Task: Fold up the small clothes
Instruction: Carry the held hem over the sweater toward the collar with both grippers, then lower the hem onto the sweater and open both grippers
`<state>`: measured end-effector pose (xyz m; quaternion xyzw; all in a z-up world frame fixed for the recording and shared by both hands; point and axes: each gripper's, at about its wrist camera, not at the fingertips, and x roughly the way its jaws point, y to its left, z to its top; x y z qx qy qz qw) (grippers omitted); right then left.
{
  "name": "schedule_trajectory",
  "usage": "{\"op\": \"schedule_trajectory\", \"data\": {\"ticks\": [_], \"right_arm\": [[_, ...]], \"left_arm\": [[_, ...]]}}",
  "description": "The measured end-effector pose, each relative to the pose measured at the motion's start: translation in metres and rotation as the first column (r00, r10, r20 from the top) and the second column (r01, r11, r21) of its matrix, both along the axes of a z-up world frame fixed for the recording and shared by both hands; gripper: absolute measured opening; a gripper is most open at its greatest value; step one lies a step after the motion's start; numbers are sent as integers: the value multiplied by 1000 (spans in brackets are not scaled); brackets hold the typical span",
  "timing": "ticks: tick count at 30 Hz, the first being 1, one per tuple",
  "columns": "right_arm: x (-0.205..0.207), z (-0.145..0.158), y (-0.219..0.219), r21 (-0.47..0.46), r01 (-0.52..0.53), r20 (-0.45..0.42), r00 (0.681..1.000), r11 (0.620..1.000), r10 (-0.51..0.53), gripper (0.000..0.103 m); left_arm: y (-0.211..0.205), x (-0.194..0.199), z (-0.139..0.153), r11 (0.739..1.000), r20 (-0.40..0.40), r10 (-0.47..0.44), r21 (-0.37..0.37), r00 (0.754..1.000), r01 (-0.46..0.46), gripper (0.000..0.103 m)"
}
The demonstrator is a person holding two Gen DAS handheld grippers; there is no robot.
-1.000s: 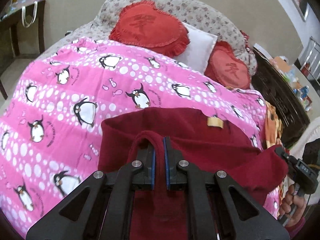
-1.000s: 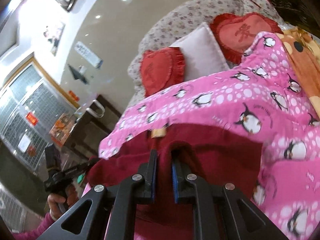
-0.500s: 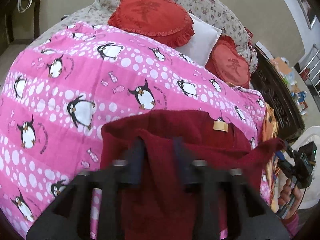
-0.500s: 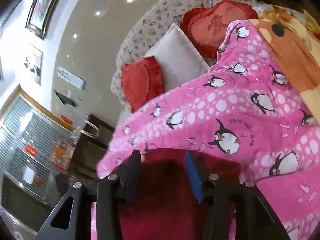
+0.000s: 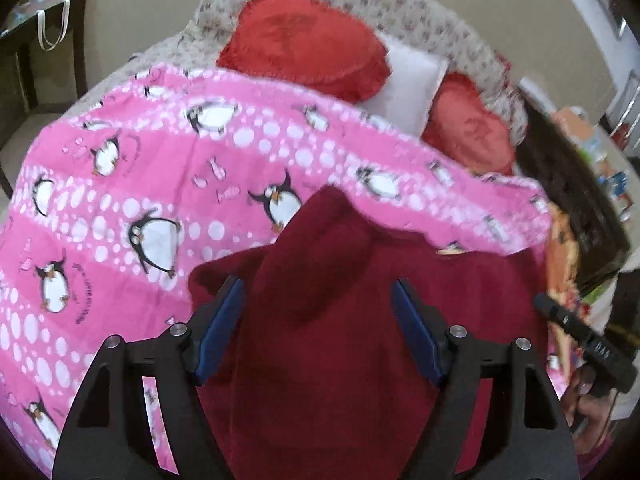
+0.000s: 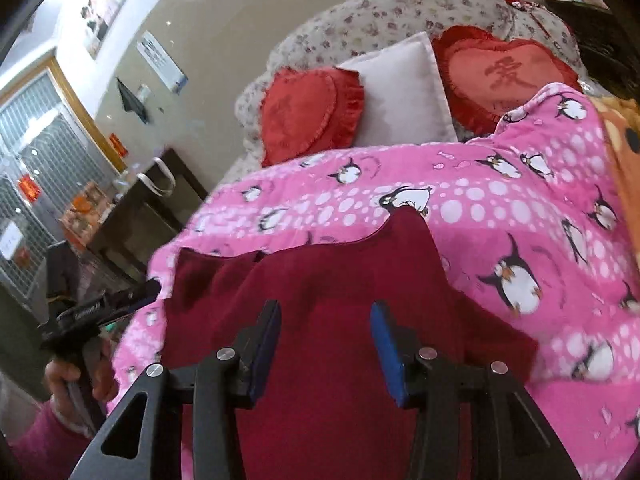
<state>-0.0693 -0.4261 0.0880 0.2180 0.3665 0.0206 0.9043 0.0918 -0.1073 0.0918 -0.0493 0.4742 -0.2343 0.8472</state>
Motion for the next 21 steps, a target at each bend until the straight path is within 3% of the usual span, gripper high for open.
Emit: {"op": "schedule_trajectory", "data": {"ticks": [4,9,15,21], "right_arm": [[31,-29,-18,-47,78,-70,994,996,-81,44],[39,-32,-31,-13,77,-74,994,997,-78,44],[-12,-6,-28,-10,67,-61,996,998,-68,45],[-73,-9,-8,-95,41,-67,997,995,-48,45]], "left_arm": [[-5,27,-33,997,-62,66,54,996,-63,76],[3,41,-43,997,-117,83,13,990,-82,76],[19,8,-16,998,-46,59,17,997,-59,76],[38,-45,-5,999,12,31,40,999,-32,76]]}}
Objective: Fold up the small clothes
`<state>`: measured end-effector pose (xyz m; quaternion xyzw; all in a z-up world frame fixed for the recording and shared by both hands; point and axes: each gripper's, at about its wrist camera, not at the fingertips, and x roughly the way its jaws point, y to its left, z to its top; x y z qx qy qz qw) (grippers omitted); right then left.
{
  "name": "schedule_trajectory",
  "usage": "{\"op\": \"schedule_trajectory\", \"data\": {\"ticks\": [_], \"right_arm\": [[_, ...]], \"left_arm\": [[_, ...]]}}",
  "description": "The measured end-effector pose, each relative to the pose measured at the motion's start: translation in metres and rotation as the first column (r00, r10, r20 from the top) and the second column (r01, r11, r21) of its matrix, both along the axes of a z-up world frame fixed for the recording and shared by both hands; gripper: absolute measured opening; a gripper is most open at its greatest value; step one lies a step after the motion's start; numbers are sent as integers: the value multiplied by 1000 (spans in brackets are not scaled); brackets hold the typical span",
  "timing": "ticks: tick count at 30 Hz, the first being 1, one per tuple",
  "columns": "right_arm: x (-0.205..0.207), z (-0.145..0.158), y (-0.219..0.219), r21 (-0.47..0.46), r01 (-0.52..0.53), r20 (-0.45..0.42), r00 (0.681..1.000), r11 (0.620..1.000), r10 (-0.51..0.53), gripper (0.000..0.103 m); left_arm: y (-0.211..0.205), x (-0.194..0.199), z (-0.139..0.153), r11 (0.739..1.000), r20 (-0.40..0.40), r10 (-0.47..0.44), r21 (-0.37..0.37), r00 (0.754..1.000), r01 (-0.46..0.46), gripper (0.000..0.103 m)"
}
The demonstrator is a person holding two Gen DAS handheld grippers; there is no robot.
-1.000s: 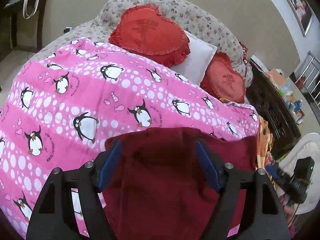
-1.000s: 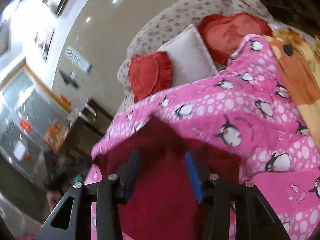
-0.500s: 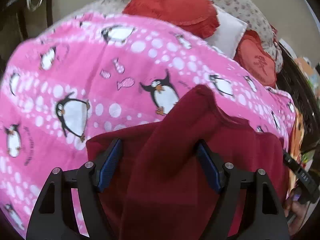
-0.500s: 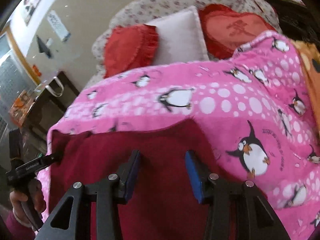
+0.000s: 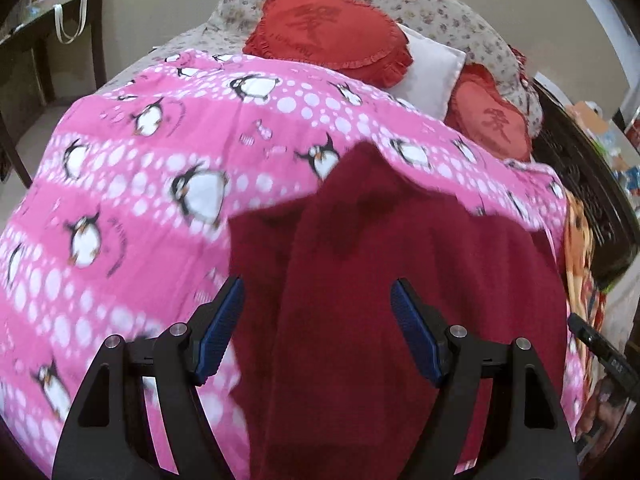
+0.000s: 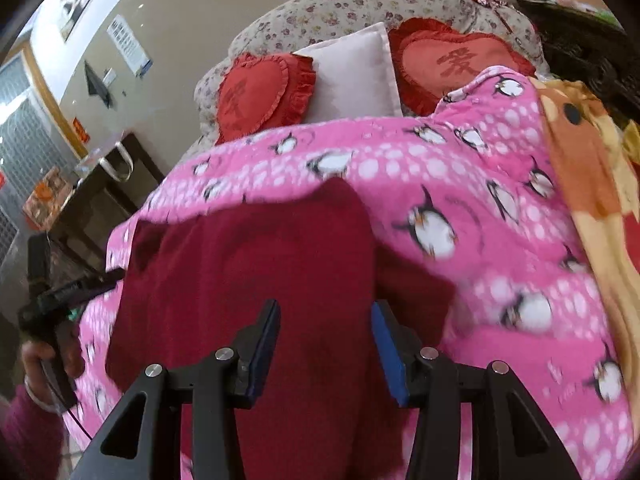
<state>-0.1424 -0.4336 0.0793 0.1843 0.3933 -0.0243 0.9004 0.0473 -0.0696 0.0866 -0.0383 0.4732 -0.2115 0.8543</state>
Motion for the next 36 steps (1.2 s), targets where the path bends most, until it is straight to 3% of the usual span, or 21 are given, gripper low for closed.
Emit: {"op": "schedule_trajectory", "data": {"ticks": [3,6,9,16,21,25,31,36], "right_arm": [[-4,-24,4,-101,26,-100,994,995,-36,43],[-9,-42,-11,10,73,-124,990,997,-71,43],[-19,-24,-7,-30,98,-100,990,995,-101,43],[-40,6,19,-41,36,-49,998,999,-38,43],[-40,-14,40,-33,-13,-86,996,999,10,43],[-32,-36,44,-33,-17,-173,985,999,11,43],[-15,-4,61,-23,-45,-128,991,999,42,43],[27,16,111,-4,-177,-78,981,984,176,46]], "left_arm": [[6,-18,-15,999,-18,14,38,1000,-13,76],[11,-24,-41,994,-92,47,105,995,-37,76],[23,-29,-52,995,-137,78,76,988,-68,76],[23,-46,-43,993,-85,70,97,994,-61,76],[23,-53,-38,994,-66,58,96,996,-51,76],[24,-54,-38,994,-59,56,101,997,-50,76],[28,-55,-46,995,-74,61,83,995,-55,76],[31,-56,-55,997,-104,70,46,992,-65,76]]}}
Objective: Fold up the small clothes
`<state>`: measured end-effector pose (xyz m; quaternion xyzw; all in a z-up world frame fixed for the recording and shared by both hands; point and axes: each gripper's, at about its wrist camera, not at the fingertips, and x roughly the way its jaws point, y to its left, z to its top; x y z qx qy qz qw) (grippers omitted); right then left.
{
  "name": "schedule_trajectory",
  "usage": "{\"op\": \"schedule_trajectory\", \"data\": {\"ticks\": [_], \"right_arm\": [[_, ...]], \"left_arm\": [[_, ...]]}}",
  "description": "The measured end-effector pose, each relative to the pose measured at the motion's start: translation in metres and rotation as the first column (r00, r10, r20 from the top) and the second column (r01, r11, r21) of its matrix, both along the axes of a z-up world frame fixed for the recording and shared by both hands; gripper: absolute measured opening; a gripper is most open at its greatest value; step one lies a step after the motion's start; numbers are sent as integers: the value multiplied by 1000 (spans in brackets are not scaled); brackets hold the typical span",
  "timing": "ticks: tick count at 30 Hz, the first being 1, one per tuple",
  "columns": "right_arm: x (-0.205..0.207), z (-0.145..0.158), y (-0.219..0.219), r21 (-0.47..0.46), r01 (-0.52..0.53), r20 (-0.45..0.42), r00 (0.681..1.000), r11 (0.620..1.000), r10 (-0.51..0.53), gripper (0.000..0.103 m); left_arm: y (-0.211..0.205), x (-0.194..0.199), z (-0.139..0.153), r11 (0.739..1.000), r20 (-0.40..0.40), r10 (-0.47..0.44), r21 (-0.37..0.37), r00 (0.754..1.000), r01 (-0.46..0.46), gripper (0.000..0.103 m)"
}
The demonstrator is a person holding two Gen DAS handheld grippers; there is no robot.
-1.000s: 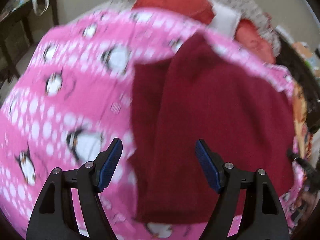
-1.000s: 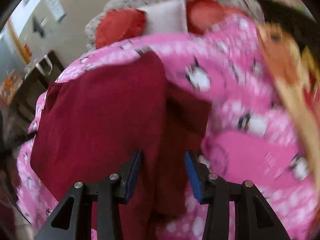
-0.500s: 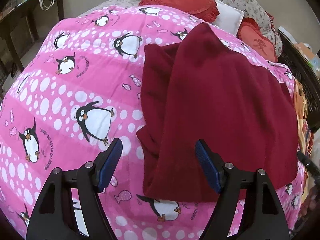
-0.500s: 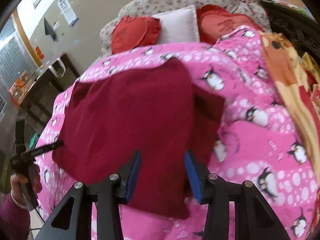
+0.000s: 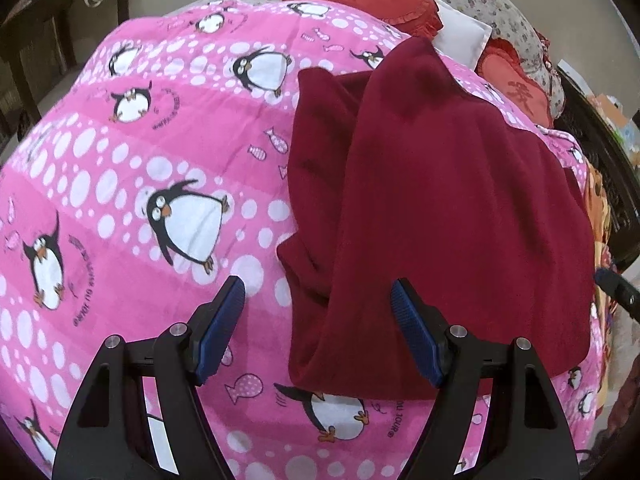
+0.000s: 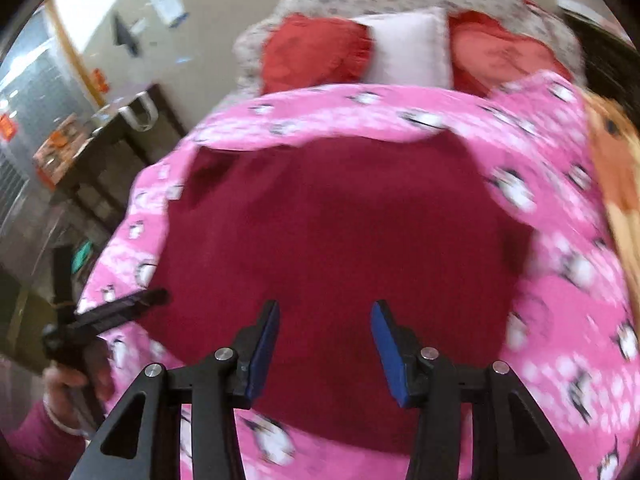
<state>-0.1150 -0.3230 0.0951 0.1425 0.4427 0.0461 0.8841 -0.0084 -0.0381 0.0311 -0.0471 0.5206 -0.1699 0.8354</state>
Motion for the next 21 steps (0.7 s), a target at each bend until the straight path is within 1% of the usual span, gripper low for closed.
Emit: {"op": "schedule_trajectory", "data": {"ticks": [2,5,6,10,11,14,16,21], "right_arm": [[23,-1,21,31,-54,-5,999,998,54,46],[57,-1,50,28,-107,1,994,994,107,46],[69,-1,59,31,-117,1,993,993,117,46],[119,2,89,107,-133,4,991,985,133,48],[130,2,96,109,-134,2,991,985,135,48],[162,-1,116,85,-138,-8,990,987,139,49],[177,-5,122,82,-129,-24,991,988,131,49],[216,-28,135,44,-85,-116,989,995,90,49]], "left_arm": [[1,0,-2,1000,-7,5,-15,1000,-5,76],[3,-1,-3,1000,-5,0,-27,1000,0,76],[3,-1,-2,999,-5,0,-33,1000,0,76],[4,3,-1,998,-5,0,-68,1000,0,76],[4,4,-1,997,-3,0,-72,1000,0,76],[4,6,-3,997,-4,2,-83,1000,-2,76],[3,7,-4,996,-8,4,-93,1000,-5,76],[3,13,-5,994,-6,1,-107,1000,-2,76]]}}
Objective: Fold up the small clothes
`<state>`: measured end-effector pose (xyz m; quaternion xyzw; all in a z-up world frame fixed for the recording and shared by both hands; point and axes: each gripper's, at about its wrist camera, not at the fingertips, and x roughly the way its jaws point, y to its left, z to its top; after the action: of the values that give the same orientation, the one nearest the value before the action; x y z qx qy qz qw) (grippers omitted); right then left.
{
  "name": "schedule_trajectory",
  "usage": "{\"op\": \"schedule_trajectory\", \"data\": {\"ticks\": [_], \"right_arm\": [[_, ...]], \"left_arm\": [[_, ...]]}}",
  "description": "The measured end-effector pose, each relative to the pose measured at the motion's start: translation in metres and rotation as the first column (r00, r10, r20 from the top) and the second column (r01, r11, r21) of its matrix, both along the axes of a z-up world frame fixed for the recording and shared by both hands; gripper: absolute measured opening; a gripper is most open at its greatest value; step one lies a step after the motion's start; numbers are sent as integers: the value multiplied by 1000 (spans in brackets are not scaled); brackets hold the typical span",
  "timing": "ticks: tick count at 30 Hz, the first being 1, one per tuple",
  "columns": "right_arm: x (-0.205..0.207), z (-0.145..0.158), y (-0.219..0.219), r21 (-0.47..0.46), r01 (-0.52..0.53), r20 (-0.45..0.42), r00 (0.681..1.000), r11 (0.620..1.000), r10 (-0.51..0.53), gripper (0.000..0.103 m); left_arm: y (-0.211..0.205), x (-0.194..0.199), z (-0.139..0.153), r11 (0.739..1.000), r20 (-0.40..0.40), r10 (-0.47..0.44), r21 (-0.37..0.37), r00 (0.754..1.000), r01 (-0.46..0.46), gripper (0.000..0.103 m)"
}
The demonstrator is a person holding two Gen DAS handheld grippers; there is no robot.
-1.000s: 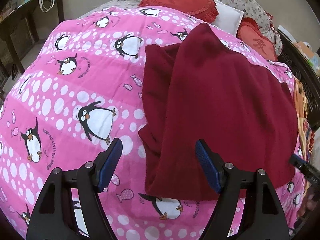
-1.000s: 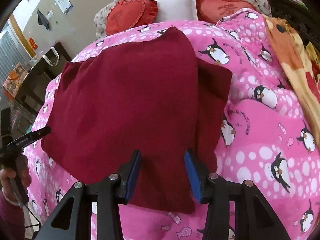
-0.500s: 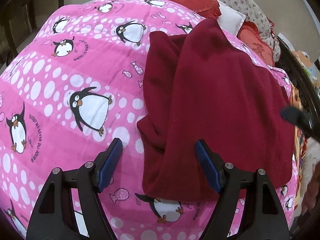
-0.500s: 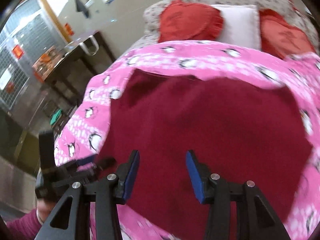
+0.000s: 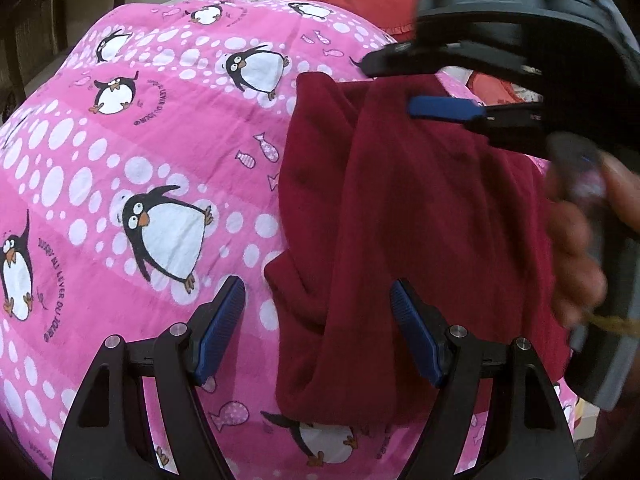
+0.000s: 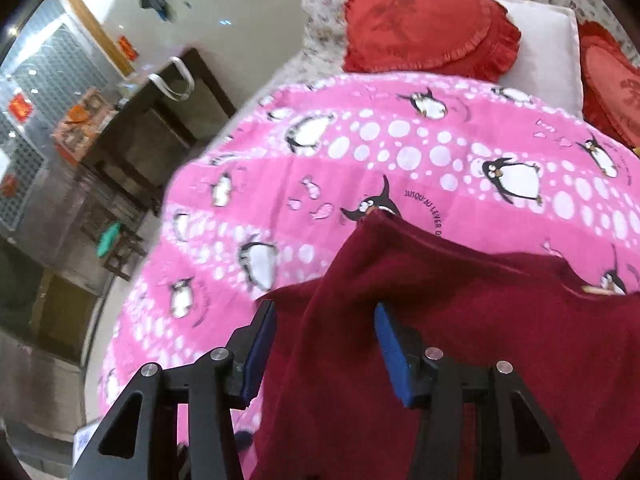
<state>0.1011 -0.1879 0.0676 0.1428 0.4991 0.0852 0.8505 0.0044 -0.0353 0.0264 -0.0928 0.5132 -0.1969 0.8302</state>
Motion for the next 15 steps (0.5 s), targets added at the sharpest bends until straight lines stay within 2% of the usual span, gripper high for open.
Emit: {"op": "schedule_trajectory", "data": {"ticks": [3,5,6,7,9,11,13,15], "right_arm": [[8,-9,2,-51,-14,-3,1000,999,14,48],[6,-10,3,-118,-34,5,999,992,35,32],[4,-10,3,-142,-45,10,999,989,47,28],[2,-8,2,-144,-56,18,998,988,59,23],[-2,-2,-6,-74,-62,28,998,995,64,6],[-6,10,-6,-22,-76,60,995,997,78,3],[-2,12,0,-32,-91,68,993,995,93,3],[3,2,6,-45,-96,46,994,994,98,3]], "left_arm": [[-3,1,-1,1000,7,-7,-2,1000,7,76],[-4,2,-1,1000,14,-13,-2,1000,13,76],[-5,3,-3,1000,14,-15,-4,1000,15,76],[-4,1,-3,1000,13,-16,-8,1000,16,76],[-1,1,-3,1000,8,-14,-23,1000,14,76],[5,0,-2,999,5,-1,-46,1000,2,76],[9,1,-3,999,3,6,-49,1000,-6,76],[11,1,-3,999,0,10,-38,1000,-10,76]]}}
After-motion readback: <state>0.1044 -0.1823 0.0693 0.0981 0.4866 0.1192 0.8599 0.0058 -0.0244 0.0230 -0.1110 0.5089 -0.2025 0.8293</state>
